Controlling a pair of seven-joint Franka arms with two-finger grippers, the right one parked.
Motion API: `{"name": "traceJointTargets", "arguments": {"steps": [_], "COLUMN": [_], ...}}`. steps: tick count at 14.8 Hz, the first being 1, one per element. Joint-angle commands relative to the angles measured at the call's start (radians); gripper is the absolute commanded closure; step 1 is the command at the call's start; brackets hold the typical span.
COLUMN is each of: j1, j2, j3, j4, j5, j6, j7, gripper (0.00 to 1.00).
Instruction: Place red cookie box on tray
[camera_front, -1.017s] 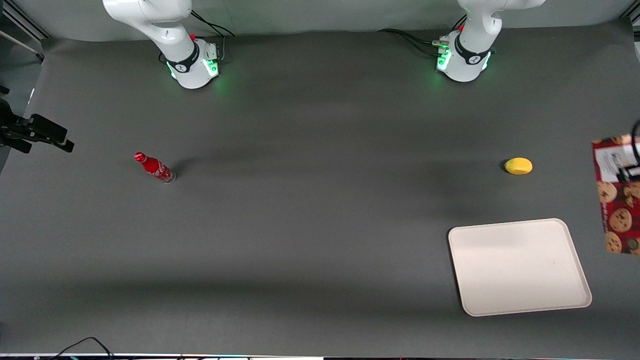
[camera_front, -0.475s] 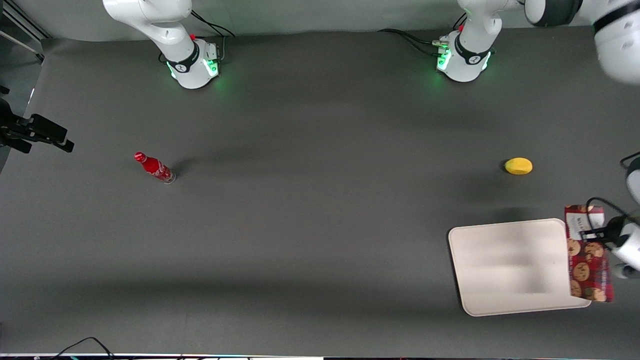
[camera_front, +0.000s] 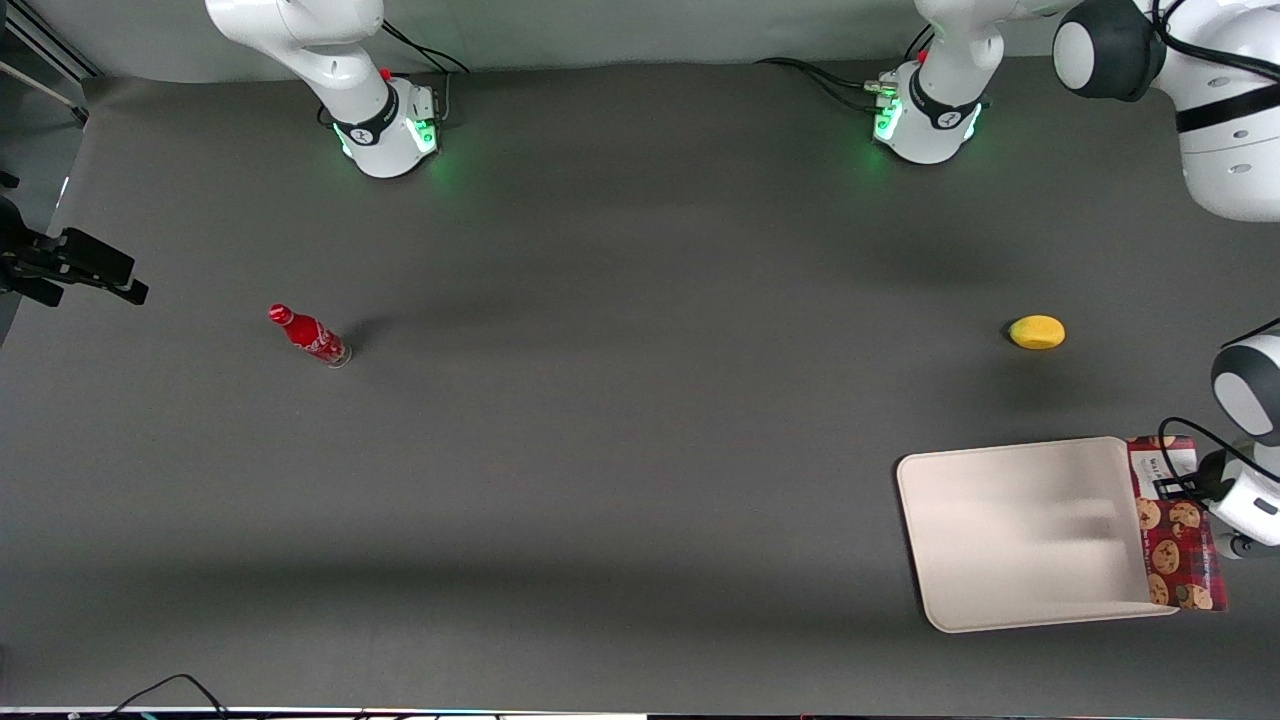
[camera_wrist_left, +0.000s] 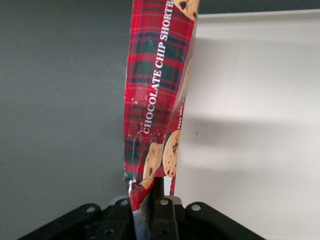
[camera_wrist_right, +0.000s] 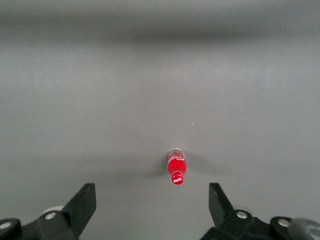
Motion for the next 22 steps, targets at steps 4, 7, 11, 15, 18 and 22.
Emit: {"name": "traceJointTargets", "arguments": {"steps": [4,7,11,15,18,22], "j1": [-0.019,-0.019,-0.028,-0.038,-0.056,-0.07], "j2": [-0.021,-0.033,-0.168,-0.331,-0.47,-0.699], "j3": [0.01,0.013,0.027,0.025,0.018,-0.029], "j4": [-0.063,-0.06,-0.05,0.012,0.021,-0.019], "j5": [-0.072,-0.068,-0.058,-0.016,0.006,0.073], "j6": [0.07,0.05,-0.121,-0.409,-0.618,-0.89], "j7": [0.028,0.032,0.023,0.02,0.011,-0.012], "gripper": [0.01,0.0,0.0,0.0,0.0,0.0]}}
